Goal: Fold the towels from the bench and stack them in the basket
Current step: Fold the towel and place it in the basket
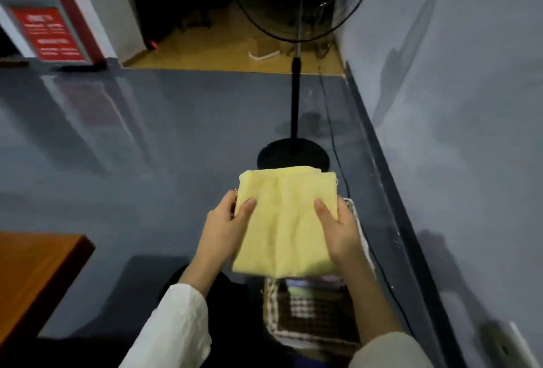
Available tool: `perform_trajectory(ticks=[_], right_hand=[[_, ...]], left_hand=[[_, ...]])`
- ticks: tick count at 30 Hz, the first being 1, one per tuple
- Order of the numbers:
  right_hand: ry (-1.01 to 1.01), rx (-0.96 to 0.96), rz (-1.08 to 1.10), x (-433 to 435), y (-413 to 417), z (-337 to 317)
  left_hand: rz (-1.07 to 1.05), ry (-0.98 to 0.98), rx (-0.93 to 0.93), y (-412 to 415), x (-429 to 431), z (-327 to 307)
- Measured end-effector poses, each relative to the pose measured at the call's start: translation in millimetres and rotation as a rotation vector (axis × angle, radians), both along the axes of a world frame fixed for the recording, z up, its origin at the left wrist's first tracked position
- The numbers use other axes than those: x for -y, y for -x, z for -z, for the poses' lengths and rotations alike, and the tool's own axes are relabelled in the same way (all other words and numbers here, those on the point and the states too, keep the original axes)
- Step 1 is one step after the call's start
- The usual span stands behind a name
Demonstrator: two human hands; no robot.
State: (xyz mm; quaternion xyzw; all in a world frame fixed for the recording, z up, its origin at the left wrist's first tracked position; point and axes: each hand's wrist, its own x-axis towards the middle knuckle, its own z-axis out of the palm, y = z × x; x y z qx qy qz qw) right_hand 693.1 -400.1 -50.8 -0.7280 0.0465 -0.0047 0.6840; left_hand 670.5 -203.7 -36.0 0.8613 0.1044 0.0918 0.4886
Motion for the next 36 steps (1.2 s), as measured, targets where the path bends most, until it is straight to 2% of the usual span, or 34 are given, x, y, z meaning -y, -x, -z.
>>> perform_trajectory(ticks=[4,11,15,25,31,36], right_hand=[[0.162,-0.091,0.120,46,-16,33],[0.166,-0.210,0.149,82,-38,85],[0.228,-0.280,0.118,86,-27,112],[0.421,-0.318,-0.014,89,27,140],[0.532,-0.390,-0.082,94,36,147],[0.747,-0.454,-0.104,97,31,157]], left_hand=[[0.142,-0.043,-0.077,-35,45,30],[0.206,-0.041,-0.201,-64,80,85],[0.181,-0.093,-0.272,-54,80,117],[0.185,-0.227,-0.458,-9,80,160],[0.162,-0.271,-0.446,3,87,164],[0.173,-0.414,-0.412,3,83,164]])
